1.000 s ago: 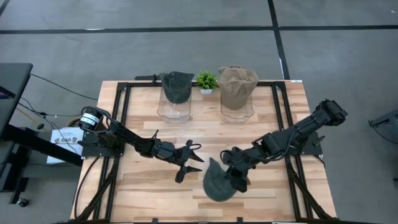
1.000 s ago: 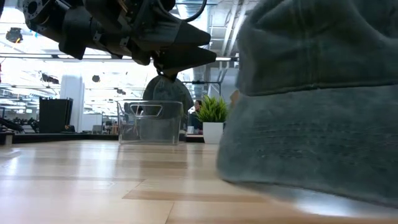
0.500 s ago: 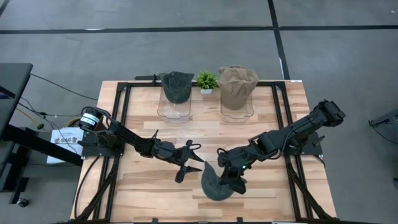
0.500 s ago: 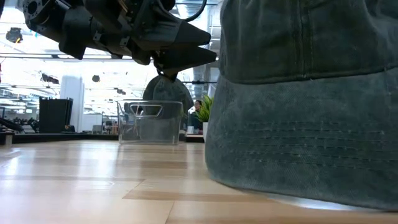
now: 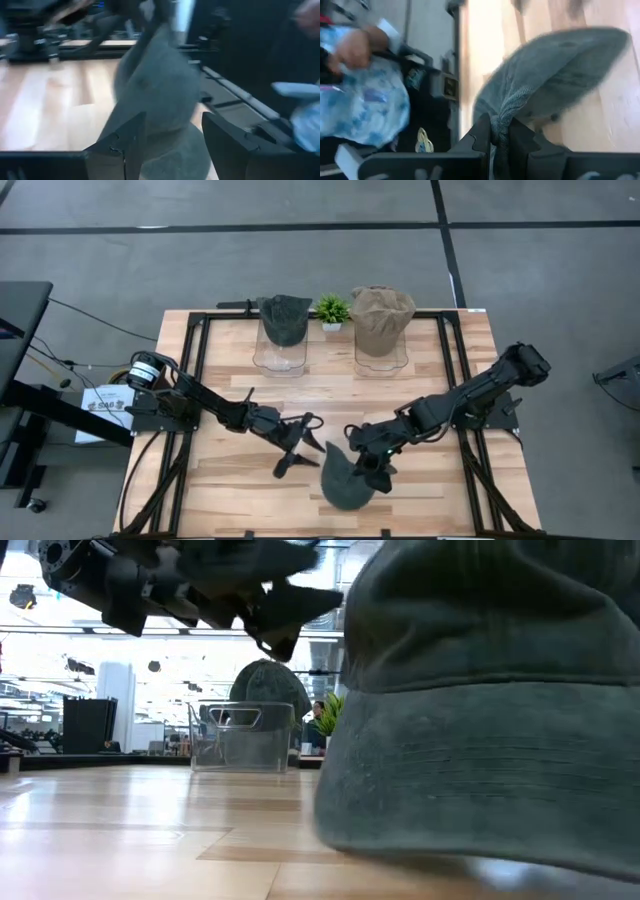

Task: Pick & Place hat
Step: Put the blue cap into the left transparent bin

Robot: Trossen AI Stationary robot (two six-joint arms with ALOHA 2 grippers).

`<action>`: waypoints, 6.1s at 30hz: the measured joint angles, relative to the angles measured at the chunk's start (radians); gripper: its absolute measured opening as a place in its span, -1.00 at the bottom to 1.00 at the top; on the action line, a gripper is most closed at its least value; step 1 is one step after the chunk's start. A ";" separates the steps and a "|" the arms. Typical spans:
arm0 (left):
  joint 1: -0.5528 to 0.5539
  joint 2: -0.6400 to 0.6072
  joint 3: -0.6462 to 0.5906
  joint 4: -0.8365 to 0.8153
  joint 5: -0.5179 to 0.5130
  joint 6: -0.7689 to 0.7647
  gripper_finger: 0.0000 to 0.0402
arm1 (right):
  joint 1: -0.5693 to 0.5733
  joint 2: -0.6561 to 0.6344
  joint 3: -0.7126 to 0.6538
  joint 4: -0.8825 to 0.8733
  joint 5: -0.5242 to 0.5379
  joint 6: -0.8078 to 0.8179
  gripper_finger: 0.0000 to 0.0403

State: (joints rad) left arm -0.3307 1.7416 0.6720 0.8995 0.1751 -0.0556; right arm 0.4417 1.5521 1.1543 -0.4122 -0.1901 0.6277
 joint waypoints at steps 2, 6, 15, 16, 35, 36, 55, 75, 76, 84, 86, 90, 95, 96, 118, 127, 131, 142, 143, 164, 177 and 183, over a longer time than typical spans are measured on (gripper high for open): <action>-0.008 0.000 0.000 0.011 0.039 0.023 -0.06 | -0.001 0.018 -0.011 -0.013 -0.018 -0.001 -0.90; -0.018 0.000 -0.001 0.040 0.050 0.033 -0.06 | -0.001 0.055 -0.010 0.031 -0.050 -0.009 -0.90; -0.016 0.000 0.044 0.043 0.126 -0.034 -0.06 | -0.019 0.088 0.016 0.073 -0.073 -0.088 -0.90; -0.016 0.000 0.048 0.045 0.132 -0.041 -0.06 | -0.026 0.088 0.017 0.074 -0.073 -0.095 -0.90; 0.161 0.000 0.053 0.035 0.152 -0.167 -0.06 | -0.121 0.068 0.107 -0.134 -0.098 -0.357 -0.90; 0.172 0.000 0.053 0.036 0.169 -0.171 -0.06 | -0.128 0.068 0.124 -0.165 -0.098 -0.374 -0.90; 0.269 0.000 0.174 -0.041 0.331 -0.184 -0.06 | -0.193 0.072 0.238 -0.373 -0.100 -0.497 -0.90; 0.271 0.000 0.217 -0.182 0.339 -0.186 -0.06 | -0.212 0.072 0.238 -0.357 -0.092 -0.547 -0.90; 0.271 0.000 0.217 -0.182 0.339 -0.186 -0.06 | -0.218 0.073 0.238 -0.357 -0.092 -0.549 -0.90; 0.271 0.000 0.217 -0.182 0.339 -0.188 -0.06 | -0.257 0.073 0.238 -0.355 -0.070 -0.579 -0.90; 0.271 0.000 0.217 -0.183 0.339 -0.188 -0.06 | -0.263 0.073 0.238 -0.349 -0.070 -0.585 -0.90; 0.271 0.000 0.217 -0.194 0.339 -0.185 -0.06 | -0.268 0.073 0.257 -0.350 -0.069 -0.611 -0.90; 0.271 0.000 0.217 -0.198 0.339 -0.181 -0.06 | -0.268 0.073 0.297 -0.355 -0.069 -0.627 -0.90; 0.271 0.000 0.217 -0.197 0.339 -0.181 -0.06 | -0.268 0.073 0.304 -0.357 -0.069 -0.628 -0.90; 0.222 0.000 0.217 -0.187 0.332 -0.058 -0.86 | -0.269 0.073 0.313 -0.354 -0.066 -0.613 -0.87; 0.219 0.000 0.217 -0.188 0.325 -0.055 -0.96 | -0.264 0.073 0.313 -0.350 -0.066 -0.497 -0.64; 0.218 0.000 0.217 -0.198 0.349 -0.062 -0.96 | -0.259 0.073 0.313 -0.352 -0.069 -0.464 -0.54; 0.206 0.000 0.217 -0.238 0.354 -0.080 -0.96 | -0.268 0.062 0.313 -0.438 -0.071 -0.440 0.00; 0.205 0.000 0.217 -0.242 0.354 -0.080 -0.96 | -0.272 0.052 0.313 -0.456 -0.070 -0.440 0.03; 0.178 -0.147 0.213 -0.460 0.428 -0.064 -0.96 | -0.146 -0.370 0.135 -0.513 0.531 -0.331 -0.41; 0.181 -0.519 0.215 -0.646 0.366 -0.045 -0.95 | -0.064 -0.501 -0.311 -0.002 0.644 -0.243 -0.57; 0.182 -0.576 0.215 -0.665 0.338 -0.046 -0.95 | -0.071 -0.423 -0.493 0.376 0.693 -0.266 -0.57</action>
State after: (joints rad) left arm -0.1482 1.1653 0.8871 0.2344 0.5126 -0.1013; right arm 0.3706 1.1293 0.6610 -0.0361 0.5024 0.3616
